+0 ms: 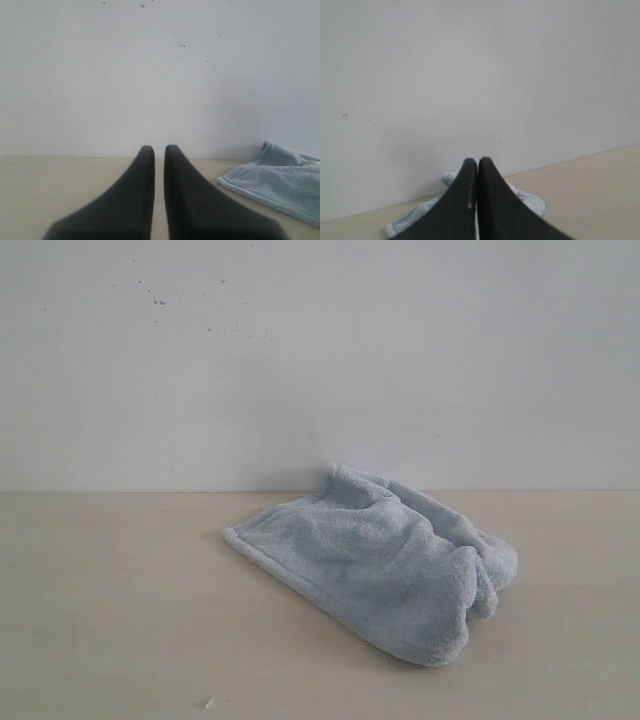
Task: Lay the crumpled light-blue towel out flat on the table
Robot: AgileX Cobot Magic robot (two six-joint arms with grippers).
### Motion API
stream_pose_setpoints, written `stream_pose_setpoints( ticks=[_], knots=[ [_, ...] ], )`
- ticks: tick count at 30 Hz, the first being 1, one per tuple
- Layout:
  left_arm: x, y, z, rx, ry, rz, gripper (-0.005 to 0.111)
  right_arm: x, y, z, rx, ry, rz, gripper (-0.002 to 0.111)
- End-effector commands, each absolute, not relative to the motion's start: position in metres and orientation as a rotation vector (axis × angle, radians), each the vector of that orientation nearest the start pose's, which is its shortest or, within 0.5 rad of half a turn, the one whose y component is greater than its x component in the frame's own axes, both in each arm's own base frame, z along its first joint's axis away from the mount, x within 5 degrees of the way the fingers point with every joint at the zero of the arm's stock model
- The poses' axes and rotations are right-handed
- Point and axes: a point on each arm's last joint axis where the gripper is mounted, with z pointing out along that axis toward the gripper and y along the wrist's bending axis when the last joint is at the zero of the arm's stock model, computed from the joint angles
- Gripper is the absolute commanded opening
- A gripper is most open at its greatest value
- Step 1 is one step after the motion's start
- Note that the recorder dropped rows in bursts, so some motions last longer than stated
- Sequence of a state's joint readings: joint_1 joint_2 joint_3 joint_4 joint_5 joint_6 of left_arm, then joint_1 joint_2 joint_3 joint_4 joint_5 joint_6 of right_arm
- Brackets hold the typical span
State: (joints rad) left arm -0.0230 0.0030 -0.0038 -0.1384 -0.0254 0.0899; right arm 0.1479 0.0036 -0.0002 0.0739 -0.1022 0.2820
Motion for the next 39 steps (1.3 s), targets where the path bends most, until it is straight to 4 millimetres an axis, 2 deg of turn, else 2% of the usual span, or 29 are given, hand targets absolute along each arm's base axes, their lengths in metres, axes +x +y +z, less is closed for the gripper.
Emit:
stream_pose_setpoints(
  ticks=[1, 17, 24, 27, 30, 33, 36, 39],
  knots=[
    [0.056, -0.001, 0.216, -0.028, 1.456, -0.059, 0.009, 0.054, 0.007, 0.224, 0.141, 1.362, 0.409, 0.000],
    [0.056, -0.001, 0.216, -0.029, 1.454, -0.058, 0.009, 0.053, 0.007, 0.227, 0.140, 1.332, 0.412, 0.000],
    [0.056, -0.001, 0.216, -0.029, 1.454, -0.058, 0.009, 0.051, 0.006, 0.235, 0.140, 1.236, 0.425, 0.000],
    [0.055, 0.000, 0.219, -0.045, 1.420, -0.070, 0.009, 0.049, 0.005, 0.241, 0.191, 1.165, 0.507, 0.000],
    [0.055, 0.000, 0.222, -0.113, 1.381, -0.142, 0.009, 0.049, 0.005, 0.242, 0.249, 1.152, 0.596, 0.000],
    [0.054, 0.001, 0.227, -0.139, 1.323, -0.164, 0.008, 0.049, 0.006, 0.241, 0.263, 1.181, 0.608, 0.000],
    [0.053, 0.003, 0.232, -0.283, 1.253, -0.334, 0.008, 0.051, 0.006, 0.255, 0.266, 1.209, 0.607, 0.000],
    [0.053, 0.003, 0.231, -0.435, 1.227, -0.539, 0.008, 0.062, 0.008, 0.269, 0.270, 1.312, 0.578, 0.000]
  ],
)
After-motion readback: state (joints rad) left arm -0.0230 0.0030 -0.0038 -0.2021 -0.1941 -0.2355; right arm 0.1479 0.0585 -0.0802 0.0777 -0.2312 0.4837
